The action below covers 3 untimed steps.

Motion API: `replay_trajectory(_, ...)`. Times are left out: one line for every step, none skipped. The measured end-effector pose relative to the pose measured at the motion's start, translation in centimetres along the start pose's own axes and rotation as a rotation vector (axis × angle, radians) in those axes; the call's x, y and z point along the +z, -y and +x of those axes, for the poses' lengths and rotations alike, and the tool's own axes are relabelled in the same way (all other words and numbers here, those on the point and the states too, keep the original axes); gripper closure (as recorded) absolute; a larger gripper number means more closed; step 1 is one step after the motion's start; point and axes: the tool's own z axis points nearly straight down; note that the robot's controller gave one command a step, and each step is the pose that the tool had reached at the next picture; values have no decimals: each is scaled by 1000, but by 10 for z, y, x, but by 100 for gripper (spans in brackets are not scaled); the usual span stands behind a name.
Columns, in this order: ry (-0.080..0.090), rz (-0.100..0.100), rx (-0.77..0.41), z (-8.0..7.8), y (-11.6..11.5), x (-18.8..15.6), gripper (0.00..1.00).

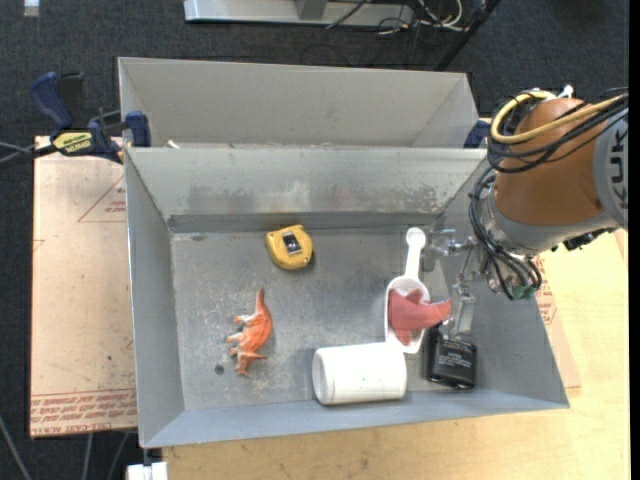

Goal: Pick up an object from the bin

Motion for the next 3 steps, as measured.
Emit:
replay_trajectory(7, 1, -2, -2, 0, -5, 0)
replay_trajectory(15, 2, -1, 1, 0, 32, 0)
replay_trajectory(10, 1, -16, 4, 6, 87, 0)
